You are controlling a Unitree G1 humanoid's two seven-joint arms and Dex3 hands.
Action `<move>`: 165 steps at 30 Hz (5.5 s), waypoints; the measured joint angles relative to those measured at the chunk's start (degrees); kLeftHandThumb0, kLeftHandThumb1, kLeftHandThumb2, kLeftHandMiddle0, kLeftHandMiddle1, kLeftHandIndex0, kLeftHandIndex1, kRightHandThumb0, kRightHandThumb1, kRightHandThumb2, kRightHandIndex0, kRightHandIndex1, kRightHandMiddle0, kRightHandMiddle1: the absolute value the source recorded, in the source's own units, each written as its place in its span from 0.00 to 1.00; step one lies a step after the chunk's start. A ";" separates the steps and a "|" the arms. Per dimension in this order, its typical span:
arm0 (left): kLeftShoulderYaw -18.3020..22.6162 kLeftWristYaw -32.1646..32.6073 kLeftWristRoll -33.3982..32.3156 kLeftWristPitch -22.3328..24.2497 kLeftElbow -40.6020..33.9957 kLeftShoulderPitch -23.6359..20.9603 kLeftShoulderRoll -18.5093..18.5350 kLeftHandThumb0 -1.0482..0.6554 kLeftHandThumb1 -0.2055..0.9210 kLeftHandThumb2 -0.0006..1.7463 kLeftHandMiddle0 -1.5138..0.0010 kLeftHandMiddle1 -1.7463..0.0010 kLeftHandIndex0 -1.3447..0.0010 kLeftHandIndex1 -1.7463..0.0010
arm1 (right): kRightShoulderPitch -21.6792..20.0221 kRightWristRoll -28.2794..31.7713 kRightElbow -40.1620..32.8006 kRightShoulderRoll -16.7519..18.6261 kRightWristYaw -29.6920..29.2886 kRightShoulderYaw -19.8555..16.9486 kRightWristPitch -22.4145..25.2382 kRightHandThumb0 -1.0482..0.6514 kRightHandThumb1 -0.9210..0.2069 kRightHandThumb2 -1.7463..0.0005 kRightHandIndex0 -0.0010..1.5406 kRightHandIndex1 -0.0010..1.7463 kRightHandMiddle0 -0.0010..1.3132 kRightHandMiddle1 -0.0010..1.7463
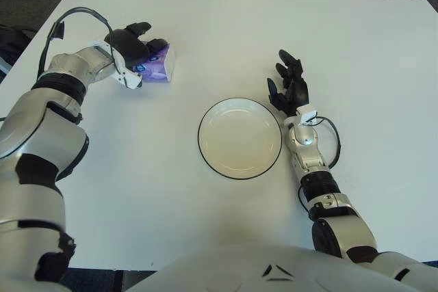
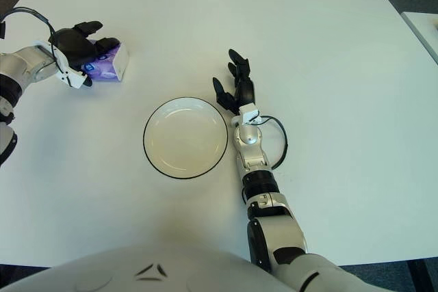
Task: Put the tissue paper into the plate.
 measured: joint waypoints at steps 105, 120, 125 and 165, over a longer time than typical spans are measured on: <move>18.47 14.17 -24.27 -12.65 -2.60 10.46 -3.64 0.33 0.43 0.78 0.17 0.00 0.52 0.00 | 1.73 -0.03 -2.45 0.39 1.73 -0.01 0.36 0.27 0.04 0.72 0.08 0.35 0.00 0.39; 27.13 6.78 -31.45 -16.46 -10.17 14.46 -3.68 0.32 0.42 0.79 0.15 0.00 0.51 0.00 | 1.71 0.11 -2.45 0.34 1.82 -0.21 0.36 0.26 0.05 0.71 0.07 0.36 0.00 0.37; 30.59 3.34 -36.02 -18.22 -14.45 16.61 -4.11 0.32 0.42 0.79 0.14 0.00 0.51 0.00 | 1.73 0.25 -2.45 0.34 1.81 -0.35 0.36 0.27 0.05 0.71 0.08 0.36 0.00 0.38; 36.98 -25.96 -56.53 -22.43 -56.11 35.37 -13.62 0.32 0.42 0.79 0.17 0.00 0.51 0.00 | 2.00 0.27 -2.85 -0.45 2.40 -0.34 0.77 0.26 0.04 0.71 0.08 0.35 0.00 0.33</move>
